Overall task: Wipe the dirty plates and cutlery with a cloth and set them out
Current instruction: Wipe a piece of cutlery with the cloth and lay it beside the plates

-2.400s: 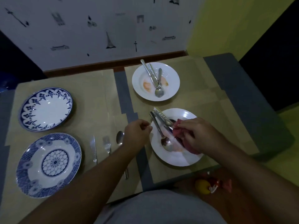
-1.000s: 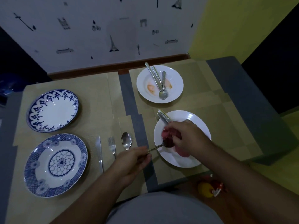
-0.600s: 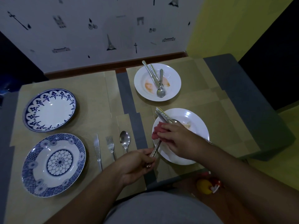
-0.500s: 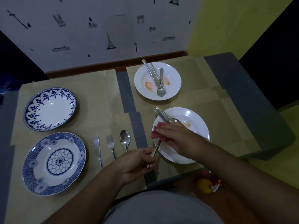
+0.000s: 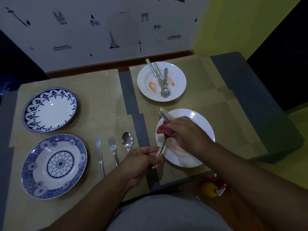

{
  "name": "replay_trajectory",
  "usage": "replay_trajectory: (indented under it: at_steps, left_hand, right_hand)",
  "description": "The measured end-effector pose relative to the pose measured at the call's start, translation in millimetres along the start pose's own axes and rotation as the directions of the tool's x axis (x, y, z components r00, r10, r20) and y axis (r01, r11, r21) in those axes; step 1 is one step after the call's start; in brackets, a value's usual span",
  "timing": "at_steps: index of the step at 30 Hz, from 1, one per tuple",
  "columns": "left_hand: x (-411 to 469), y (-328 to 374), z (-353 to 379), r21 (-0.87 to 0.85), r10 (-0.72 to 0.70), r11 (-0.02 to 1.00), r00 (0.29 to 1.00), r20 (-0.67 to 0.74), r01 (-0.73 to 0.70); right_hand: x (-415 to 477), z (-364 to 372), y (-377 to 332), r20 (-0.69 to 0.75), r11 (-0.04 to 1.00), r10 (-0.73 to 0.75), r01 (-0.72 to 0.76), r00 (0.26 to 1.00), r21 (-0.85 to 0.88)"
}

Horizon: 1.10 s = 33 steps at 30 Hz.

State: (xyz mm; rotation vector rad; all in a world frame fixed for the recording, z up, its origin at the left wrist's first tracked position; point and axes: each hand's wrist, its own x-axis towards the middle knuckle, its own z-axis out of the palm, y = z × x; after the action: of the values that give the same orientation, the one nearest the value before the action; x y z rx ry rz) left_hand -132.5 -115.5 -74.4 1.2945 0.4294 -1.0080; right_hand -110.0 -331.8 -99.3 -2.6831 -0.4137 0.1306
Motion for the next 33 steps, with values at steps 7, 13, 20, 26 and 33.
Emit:
replay_trajectory:
  at_steps: [7, 13, 20, 26, 33]
  left_hand:
    - [-10, 0, 1, 0.008, -0.007, 1.0, 1.0, 0.011, 0.007]
    - [-10, 9, -1, 0.014, 0.017, 1.0, 1.0, -0.001, -0.017]
    - [-10, 5, -5, -0.013, 0.014, 1.0, 1.0, -0.024, -0.014]
    - [-12, 12, -8, 0.009, 0.038, 0.999, 0.999, -0.02, -0.038]
    - [-14, 12, -8, 0.018, 0.044, 0.999, 0.999, -0.001, -0.044]
  right_hand:
    - [-1, -11, -8, -0.027, 0.992, -0.122, 0.123, 0.992, 0.016]
    - [-2, -6, -27, -0.005, 0.988, -0.152, 0.152, 0.988, -0.034]
    - [-5, -10, -18, 0.018, 0.936, -0.331, 0.33, 0.944, -0.126]
    - [3, -12, -19, -0.102, 0.954, -0.287, 0.274, 0.953, -0.124]
    - [7, -18, -13, -0.098, 0.943, -0.325, 0.314, 0.941, -0.11]
